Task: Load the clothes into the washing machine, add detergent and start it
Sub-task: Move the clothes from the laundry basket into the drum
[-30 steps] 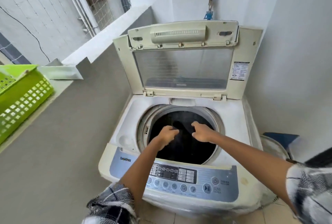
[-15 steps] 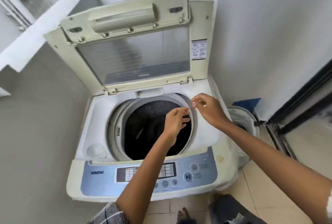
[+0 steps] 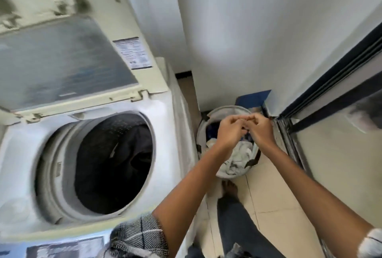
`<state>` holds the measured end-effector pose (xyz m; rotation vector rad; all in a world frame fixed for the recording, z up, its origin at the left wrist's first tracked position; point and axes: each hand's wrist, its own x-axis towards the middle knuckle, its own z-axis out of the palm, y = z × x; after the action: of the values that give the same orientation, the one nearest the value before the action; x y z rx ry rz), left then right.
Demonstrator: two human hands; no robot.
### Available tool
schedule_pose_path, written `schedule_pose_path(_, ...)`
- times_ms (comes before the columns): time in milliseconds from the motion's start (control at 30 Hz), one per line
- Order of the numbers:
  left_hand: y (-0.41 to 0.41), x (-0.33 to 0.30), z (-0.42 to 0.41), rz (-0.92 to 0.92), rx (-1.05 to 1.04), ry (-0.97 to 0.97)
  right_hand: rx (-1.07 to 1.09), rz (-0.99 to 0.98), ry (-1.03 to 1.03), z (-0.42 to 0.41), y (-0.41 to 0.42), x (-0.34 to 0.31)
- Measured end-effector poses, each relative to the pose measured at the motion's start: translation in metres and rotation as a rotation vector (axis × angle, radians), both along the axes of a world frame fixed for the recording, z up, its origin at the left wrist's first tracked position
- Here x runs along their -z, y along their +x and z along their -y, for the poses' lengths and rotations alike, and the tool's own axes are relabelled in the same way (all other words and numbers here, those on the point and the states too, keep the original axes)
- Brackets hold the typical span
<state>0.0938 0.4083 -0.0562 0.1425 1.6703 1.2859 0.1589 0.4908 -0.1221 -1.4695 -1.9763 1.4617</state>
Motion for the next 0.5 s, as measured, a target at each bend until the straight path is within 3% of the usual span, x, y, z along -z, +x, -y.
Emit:
schedule_pose_path(267, 0.029, 0.153, -0.025, 0.104, -0.019, -0.473, -0.264, 0.429, -0.207, -0.038, 0.029, 0.150)
schedule_pose_path(400, 0.033, 0.219, -0.001, 0.029, 0.069, -0.632, -0.528, 0.643, -0.250, -0.048, 0.031, 0.224)
schedule_pose_path(500, 0.029, 0.266, 0.010, -0.043, 0.161, -0.704, -0.726, 0.723, -0.160, -0.056, 0.027, 0.283)
